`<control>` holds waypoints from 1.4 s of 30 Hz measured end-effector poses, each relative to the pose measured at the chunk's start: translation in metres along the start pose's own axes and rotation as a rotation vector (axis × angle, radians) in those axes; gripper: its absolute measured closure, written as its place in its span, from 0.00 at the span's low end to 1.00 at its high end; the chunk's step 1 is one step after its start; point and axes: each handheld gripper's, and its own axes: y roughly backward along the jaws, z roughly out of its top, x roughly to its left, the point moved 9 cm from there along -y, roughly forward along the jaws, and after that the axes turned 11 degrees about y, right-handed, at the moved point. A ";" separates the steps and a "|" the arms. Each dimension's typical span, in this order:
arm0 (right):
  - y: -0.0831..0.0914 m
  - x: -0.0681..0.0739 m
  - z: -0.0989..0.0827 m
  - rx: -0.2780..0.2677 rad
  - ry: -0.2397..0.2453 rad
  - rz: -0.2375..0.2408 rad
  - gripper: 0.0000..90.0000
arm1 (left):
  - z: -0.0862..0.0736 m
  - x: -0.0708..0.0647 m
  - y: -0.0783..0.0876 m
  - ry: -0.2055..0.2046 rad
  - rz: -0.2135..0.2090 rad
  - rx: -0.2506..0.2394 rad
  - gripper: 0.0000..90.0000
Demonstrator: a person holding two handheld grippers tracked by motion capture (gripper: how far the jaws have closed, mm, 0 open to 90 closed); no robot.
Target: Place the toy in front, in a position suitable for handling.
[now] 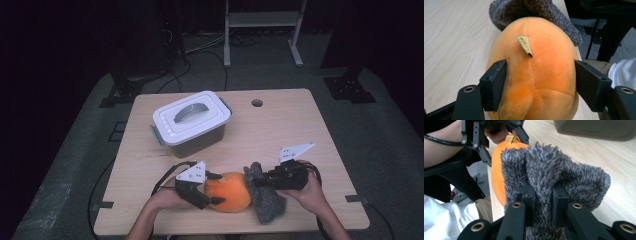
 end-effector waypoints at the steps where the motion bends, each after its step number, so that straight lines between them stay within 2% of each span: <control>1: -0.003 0.000 -0.003 0.020 0.002 0.002 0.84 | 0.000 0.000 0.000 -0.002 -0.002 0.001 0.32; 4: -0.009 0.000 -0.013 0.051 -0.020 0.021 0.84 | 0.000 -0.001 -0.001 -0.001 -0.003 -0.001 0.32; 7: -0.005 -0.003 -0.018 0.076 -0.013 -0.001 0.84 | 0.000 0.000 0.000 0.001 -0.001 -0.001 0.32; 9: -0.002 -0.003 -0.014 0.060 -0.007 -0.012 0.84 | 0.001 0.000 -0.001 0.000 -0.002 -0.003 0.32; 12: 0.002 0.001 0.000 0.010 0.013 -0.011 0.84 | 0.003 -0.004 -0.004 -0.014 -0.006 -0.002 0.31; 15: 0.000 0.006 0.008 -0.005 0.034 -0.001 0.84 | 0.004 -0.007 -0.006 -0.035 -0.007 0.003 0.31; 19: -0.005 0.006 0.000 0.020 0.022 0.011 0.84 | 0.005 -0.008 -0.007 -0.033 -0.012 0.001 0.31; 22: -0.003 0.001 -0.010 0.061 0.018 -0.009 0.84 | 0.005 -0.008 -0.007 -0.030 -0.013 -0.002 0.31; 24: 0.001 0.001 -0.008 0.049 0.018 -0.024 0.84 | 0.006 -0.008 -0.008 -0.026 -0.012 -0.003 0.30; 27: 0.005 0.009 0.009 -0.001 0.046 -0.013 0.84 | 0.007 -0.010 -0.009 -0.032 -0.017 -0.008 0.30; 29: 0.002 0.014 0.014 0.004 0.074 -0.009 0.84 | 0.008 -0.011 -0.011 -0.038 -0.016 -0.004 0.28; 31: -0.004 0.016 0.011 0.034 0.084 -0.003 0.84 | 0.009 -0.013 -0.011 -0.039 -0.020 -0.001 0.28; 34: -0.006 0.014 0.004 0.035 0.051 0.035 0.84 | 0.010 -0.014 -0.013 -0.026 -0.029 -0.012 0.26; 39: 0.000 0.007 -0.009 0.070 0.035 0.014 0.84 | 0.012 -0.014 -0.015 -0.029 -0.010 -0.005 0.24; 42: 0.004 0.009 0.001 0.041 0.053 -0.004 0.84 | 0.013 -0.015 -0.016 -0.031 -0.010 -0.011 0.25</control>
